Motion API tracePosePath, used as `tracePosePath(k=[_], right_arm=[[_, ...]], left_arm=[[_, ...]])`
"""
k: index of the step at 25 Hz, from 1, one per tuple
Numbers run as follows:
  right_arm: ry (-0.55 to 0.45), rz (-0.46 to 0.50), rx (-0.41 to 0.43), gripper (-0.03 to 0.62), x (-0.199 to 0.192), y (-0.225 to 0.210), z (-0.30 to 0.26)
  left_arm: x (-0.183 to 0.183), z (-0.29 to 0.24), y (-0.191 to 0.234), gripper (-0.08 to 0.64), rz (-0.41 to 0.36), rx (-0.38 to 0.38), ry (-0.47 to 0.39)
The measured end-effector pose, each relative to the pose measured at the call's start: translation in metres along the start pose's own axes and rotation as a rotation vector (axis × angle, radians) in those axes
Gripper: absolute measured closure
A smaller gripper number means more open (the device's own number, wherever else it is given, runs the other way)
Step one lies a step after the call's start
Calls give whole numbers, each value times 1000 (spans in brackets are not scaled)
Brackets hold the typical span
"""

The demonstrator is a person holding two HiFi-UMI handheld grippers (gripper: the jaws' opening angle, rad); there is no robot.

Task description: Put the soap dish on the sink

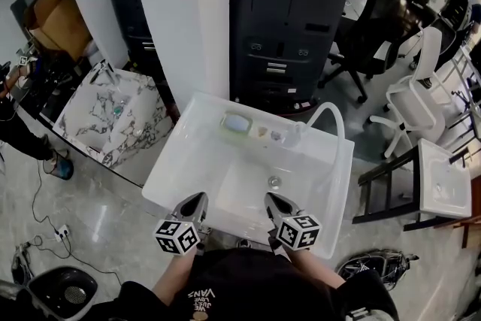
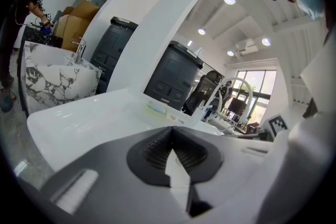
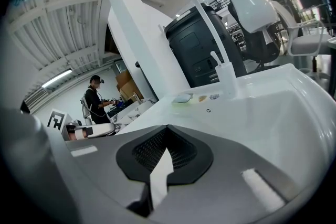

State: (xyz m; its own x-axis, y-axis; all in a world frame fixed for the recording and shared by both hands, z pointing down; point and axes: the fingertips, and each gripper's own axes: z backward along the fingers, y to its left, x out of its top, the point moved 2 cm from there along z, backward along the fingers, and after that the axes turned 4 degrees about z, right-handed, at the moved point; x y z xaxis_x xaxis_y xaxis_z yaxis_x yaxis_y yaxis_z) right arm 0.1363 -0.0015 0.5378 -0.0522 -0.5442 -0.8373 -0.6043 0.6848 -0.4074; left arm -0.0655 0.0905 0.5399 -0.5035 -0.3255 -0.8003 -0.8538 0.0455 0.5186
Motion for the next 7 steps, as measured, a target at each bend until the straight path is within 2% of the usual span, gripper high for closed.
tracePosePath(k=[7], right_arm=[[1, -1, -5, 591, 2, -1, -3]], left_arm=[[0, -1, 1, 508, 7, -2, 3]])
